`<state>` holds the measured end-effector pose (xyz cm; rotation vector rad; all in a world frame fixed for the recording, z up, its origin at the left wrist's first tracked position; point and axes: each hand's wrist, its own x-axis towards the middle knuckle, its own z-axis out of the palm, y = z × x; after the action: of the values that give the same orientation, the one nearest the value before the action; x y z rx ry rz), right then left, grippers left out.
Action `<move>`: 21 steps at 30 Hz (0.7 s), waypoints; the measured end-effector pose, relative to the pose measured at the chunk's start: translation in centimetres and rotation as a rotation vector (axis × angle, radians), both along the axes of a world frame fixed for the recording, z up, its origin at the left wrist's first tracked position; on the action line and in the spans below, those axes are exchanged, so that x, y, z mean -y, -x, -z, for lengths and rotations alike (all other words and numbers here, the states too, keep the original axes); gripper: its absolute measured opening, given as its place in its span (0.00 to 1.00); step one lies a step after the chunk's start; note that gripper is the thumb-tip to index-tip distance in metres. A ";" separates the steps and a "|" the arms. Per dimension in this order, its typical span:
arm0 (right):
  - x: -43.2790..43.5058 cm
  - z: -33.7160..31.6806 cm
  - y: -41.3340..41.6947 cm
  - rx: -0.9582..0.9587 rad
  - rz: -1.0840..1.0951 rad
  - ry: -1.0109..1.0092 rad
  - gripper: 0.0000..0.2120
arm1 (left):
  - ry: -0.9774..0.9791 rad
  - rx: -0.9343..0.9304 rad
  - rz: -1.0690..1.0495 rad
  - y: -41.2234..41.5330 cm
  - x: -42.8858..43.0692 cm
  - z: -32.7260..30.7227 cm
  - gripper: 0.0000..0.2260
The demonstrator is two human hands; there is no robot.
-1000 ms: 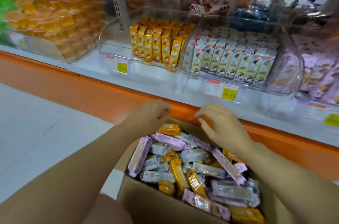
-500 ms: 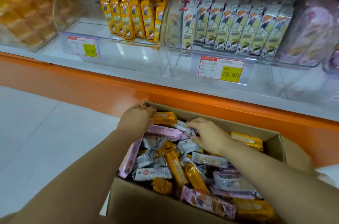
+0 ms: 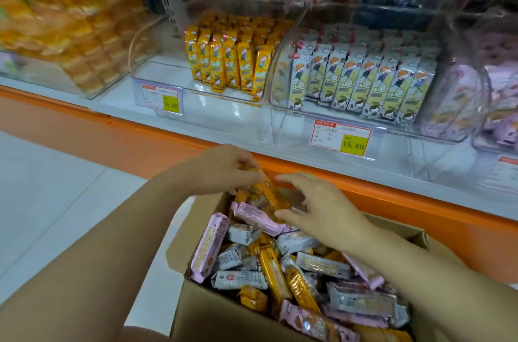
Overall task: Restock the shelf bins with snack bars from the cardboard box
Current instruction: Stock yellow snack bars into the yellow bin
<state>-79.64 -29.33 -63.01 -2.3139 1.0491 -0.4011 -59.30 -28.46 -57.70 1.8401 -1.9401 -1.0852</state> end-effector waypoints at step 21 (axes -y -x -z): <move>9.4 -15.4 -5.0 -0.042 0.081 0.423 0.12 | 0.697 -0.209 -0.440 -8.1 3.0 -10.8 0.11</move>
<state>-74.68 -38.73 -47.57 -2.6623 1.1717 -0.6625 -51.18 -31.47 -46.92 1.5575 -1.4307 -0.3697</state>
